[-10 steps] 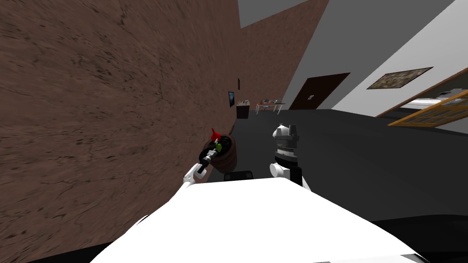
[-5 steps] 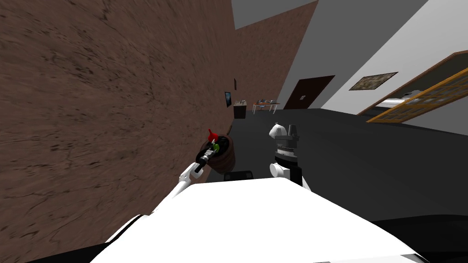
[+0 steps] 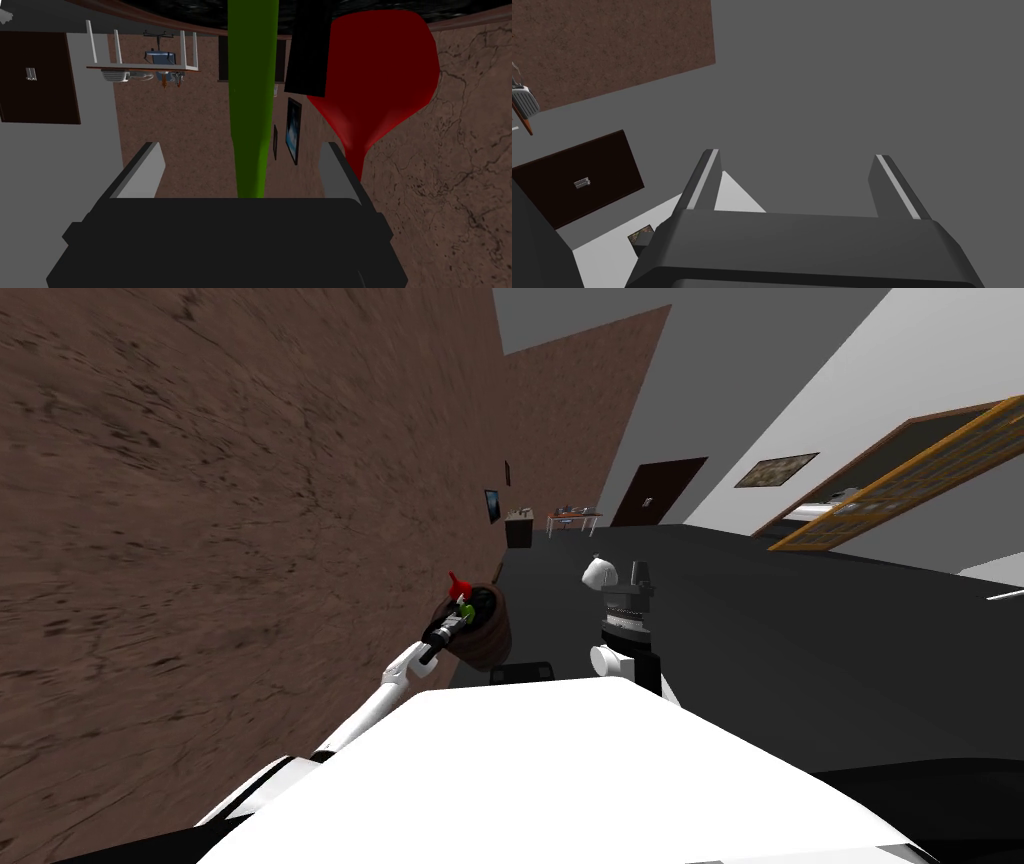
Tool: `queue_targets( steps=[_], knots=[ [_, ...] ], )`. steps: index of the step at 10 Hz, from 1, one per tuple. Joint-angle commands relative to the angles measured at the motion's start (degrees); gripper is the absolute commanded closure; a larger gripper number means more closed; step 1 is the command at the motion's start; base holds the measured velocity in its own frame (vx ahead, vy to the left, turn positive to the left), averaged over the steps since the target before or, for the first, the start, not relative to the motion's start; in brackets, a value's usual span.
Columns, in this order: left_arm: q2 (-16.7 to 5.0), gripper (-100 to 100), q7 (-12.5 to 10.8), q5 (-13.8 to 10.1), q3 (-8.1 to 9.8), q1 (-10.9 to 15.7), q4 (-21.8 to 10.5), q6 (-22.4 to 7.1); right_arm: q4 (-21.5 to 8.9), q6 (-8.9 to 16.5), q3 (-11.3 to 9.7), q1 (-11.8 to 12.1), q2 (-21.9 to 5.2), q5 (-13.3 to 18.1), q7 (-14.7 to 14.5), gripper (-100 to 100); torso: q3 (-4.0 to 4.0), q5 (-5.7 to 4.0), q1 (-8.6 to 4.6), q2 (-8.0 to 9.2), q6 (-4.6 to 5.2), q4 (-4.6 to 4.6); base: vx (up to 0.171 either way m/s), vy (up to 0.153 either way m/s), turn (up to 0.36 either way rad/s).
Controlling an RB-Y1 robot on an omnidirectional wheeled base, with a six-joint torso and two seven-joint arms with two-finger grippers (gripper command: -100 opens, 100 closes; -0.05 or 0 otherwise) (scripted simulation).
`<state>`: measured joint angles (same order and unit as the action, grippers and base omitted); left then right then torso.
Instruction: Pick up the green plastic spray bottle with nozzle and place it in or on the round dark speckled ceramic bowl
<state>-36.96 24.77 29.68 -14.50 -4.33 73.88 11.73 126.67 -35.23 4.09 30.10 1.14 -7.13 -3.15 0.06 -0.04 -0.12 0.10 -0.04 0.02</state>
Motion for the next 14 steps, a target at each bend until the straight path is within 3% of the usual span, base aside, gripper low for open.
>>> queue_targets(
  steps=[1, 9, 10, 11, 12, 13, 14],
  knots=[
    [-1.57, -100, -1.63, -0.38, -0.67, 0.25, 0.07, -1.08, 0.0, 0.0, 0.0, 0.0, 0.0, 0.0, 0.0, 0, 0.0, 0.0, 0.0, 0.0, 0.0, 0.0, -0.019, -0.024, -0.087],
    [-10.94, -100, -10.62, -2.8, -4.5, 1.37, 0.58, -7.0, 0.0, 0.0, 0.0, 0.0, 0.0, 0.0, 0.0, 0, 0.0, 0.0, 0.0, -0.01, 0.0, 0.0, -0.017, -0.029, -0.1],
    [-10.55, -100, -10.08, -2.76, -4.46, 1.42, 0.76, -6.75, 0.0, 0.0, 0.0, 0.0, 0.0, 0.0, 0.0, 0, -0.01, 0.0, 0.01, -0.01, -0.01, 0.0, -0.006, -0.01, -0.012],
    [-10.68, 0, -10.34, -2.8, -4.51, 1.42, 0.81, -6.94, 0.0, 0.0, 0.01, 0.01, 0.0, 0.0, 0.0, 0, -0.02, 0.02, 0.06, -0.03, -0.03, -0.01, 0.0, 0.0, 0.0],
    [-9.07, -100, -9.48, -2.34, -4.16, 1.85, -0.45, -6.86, 0.0, 0.0, 0.01, 0.01, 0.0, 0.0, 0.0, 0, -0.03, 0.03, 0.09, -0.05, -0.03, -0.01, 0.055, 0.012, -0.054],
    [-9.81, -100, -9.94, -2.55, -4.26, 1.51, 0.24, -6.9, 0.0, 0.0, 0.01, 0.01, -0.01, 0.0, 0.0, 0, -0.12, 0.04, 0.14, -0.22, -0.01, -0.04, 0.035, 0.009, -0.016],
    [-9.7, 100, -9.82, -2.51, -4.23, 1.54, 0.17, -6.89, 0.0, 0.0, 0.01, 0.01, -0.01, 0.0, 0.0, 0, -0.12, 0.04, 0.14, -0.2, -0.03, -0.05, 0.0, 0.0, 0.0]
  ],
)
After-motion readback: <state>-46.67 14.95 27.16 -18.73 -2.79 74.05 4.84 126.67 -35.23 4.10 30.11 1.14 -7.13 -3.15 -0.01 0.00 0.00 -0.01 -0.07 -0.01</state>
